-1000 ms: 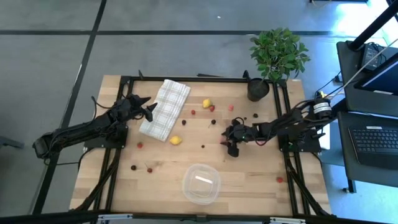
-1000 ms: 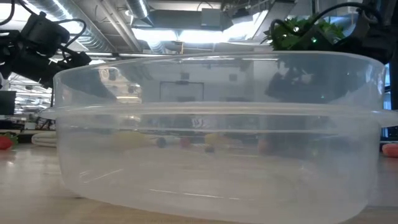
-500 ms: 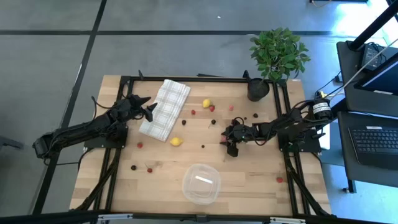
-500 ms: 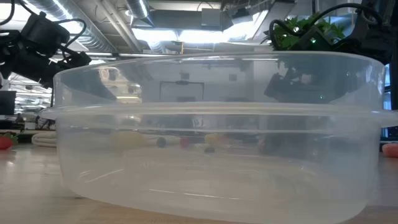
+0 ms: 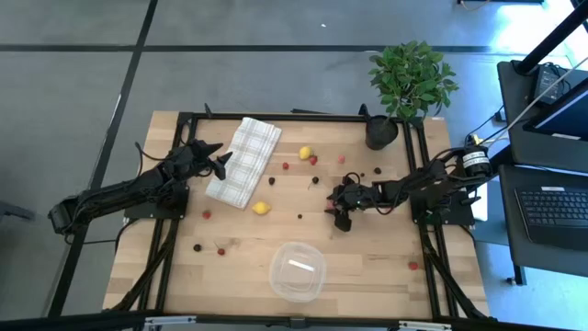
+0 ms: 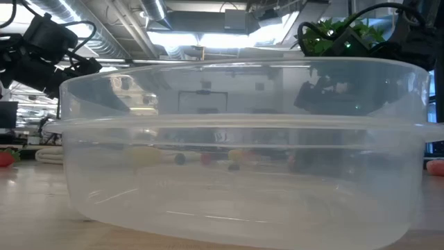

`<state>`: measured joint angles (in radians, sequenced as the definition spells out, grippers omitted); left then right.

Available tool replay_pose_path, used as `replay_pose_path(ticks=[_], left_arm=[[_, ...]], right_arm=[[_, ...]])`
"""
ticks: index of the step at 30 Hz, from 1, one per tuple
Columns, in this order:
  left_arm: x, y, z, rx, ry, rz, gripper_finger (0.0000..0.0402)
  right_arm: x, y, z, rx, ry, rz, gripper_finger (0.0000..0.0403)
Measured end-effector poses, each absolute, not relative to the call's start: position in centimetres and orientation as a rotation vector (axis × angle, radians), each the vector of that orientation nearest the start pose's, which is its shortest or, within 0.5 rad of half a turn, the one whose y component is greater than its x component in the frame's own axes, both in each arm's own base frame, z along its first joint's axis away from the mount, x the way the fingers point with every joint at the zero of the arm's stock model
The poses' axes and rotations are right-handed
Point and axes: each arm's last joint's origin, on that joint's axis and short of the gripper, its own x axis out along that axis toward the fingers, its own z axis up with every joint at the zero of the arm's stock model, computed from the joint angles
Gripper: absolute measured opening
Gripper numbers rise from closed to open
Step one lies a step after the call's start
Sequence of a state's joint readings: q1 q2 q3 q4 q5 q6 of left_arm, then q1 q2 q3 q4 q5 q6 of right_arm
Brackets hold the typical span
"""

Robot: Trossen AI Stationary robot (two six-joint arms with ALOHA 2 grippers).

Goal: Pick and placing Produce into tupperware
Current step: Put the left peach into the transparent bin

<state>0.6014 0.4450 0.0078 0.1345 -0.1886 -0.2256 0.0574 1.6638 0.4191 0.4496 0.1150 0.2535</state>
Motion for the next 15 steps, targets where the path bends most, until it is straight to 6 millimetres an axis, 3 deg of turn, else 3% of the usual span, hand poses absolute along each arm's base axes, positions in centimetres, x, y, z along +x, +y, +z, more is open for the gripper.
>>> replay_pose_path(ticks=[7, 15], left_arm=[[9.66, 7.29, 13.91, -0.276, 0.215, 0.816, 0.025], [9.66, 7.29, 13.91, -0.276, 0.214, 0.816, 0.025]], right_arm=[[24.7, 1.09, 8.43, 0.177, 0.781, -0.157, 0.0236], [24.64, 1.05, 8.38, 0.174, 0.782, -0.167, 0.0162]])
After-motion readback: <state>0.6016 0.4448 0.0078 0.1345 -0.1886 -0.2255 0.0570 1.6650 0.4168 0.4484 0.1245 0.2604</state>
